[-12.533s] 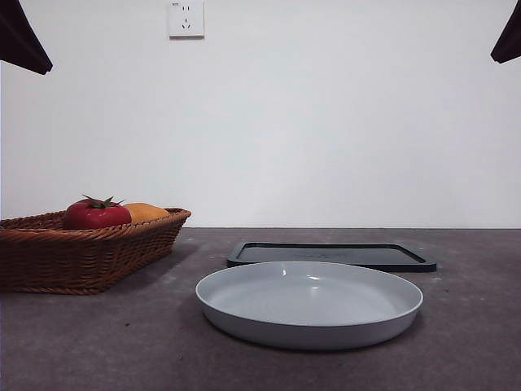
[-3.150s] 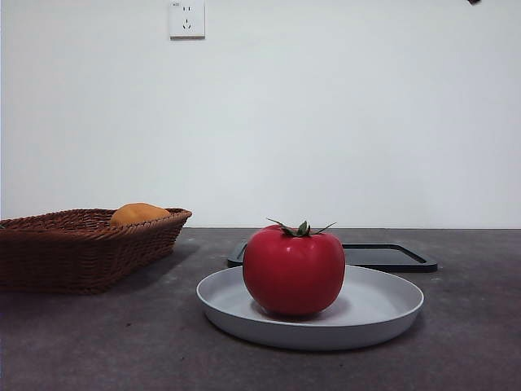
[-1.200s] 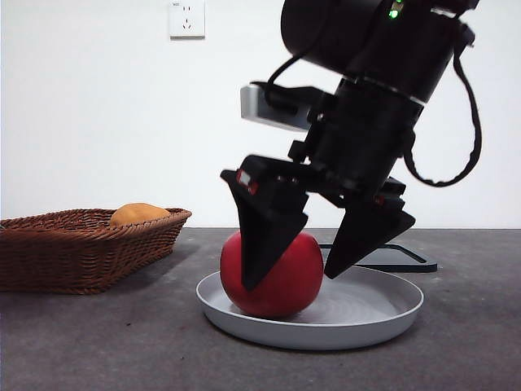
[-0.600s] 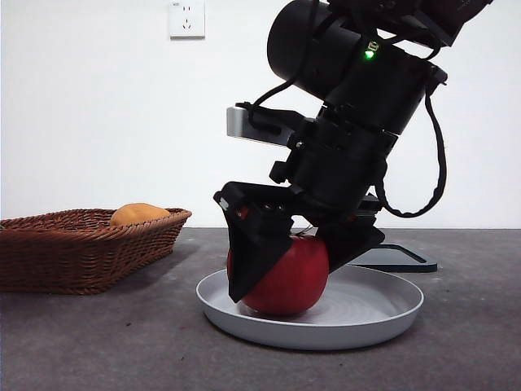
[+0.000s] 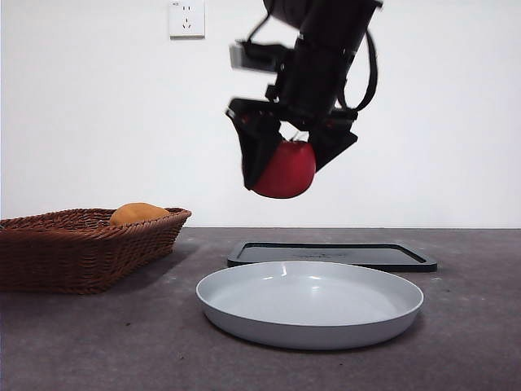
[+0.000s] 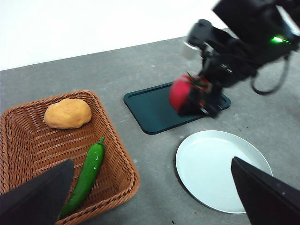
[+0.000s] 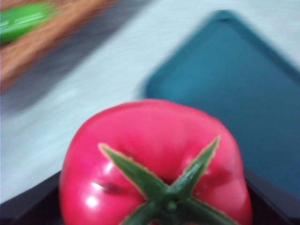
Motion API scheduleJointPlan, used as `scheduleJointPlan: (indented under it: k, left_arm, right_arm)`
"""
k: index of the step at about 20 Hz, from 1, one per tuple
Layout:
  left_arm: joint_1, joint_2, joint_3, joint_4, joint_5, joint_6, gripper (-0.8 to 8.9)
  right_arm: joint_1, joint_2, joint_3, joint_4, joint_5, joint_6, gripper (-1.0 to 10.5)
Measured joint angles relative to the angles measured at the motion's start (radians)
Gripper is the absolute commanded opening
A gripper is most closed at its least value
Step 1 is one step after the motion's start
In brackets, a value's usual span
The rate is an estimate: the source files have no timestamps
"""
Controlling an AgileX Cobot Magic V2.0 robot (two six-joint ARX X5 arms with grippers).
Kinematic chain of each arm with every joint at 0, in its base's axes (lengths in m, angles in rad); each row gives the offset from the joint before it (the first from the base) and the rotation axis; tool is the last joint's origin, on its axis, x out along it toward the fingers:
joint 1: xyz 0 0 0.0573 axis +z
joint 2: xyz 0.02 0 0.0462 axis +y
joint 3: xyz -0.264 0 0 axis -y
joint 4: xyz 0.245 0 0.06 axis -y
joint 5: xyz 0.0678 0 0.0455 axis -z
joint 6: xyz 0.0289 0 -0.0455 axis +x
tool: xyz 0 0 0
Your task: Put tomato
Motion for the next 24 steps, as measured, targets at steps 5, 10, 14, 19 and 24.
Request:
scheduleJointPlan:
  k: [5,10,14,19,24]
  left_arm:
    - [0.000,0.000,0.000,0.000,0.000,0.000,7.29]
    - [0.000,0.000,0.000,0.001,0.000,0.000,7.29]
    - [0.000,0.000,0.000,0.001,0.000,0.000,7.29]
    - [0.000,0.000,0.000,0.002,0.000,0.000,7.29]
    - [0.000,0.000,0.000,0.002,0.000,0.000,7.29]
  right_arm:
    - [-0.120,0.218,0.315,-0.043,0.004,0.000,3.2]
    - [-0.168,0.335,0.398,-0.060,0.003,0.000,3.2]
    - [-0.195,0.369,0.398,-0.073,-0.015,0.012,3.2]
    - [-0.216,0.415,0.398,-0.113,-0.053,0.046,3.2]
    - [-0.217,0.415,0.398,-0.127,-0.052,0.062,5.3]
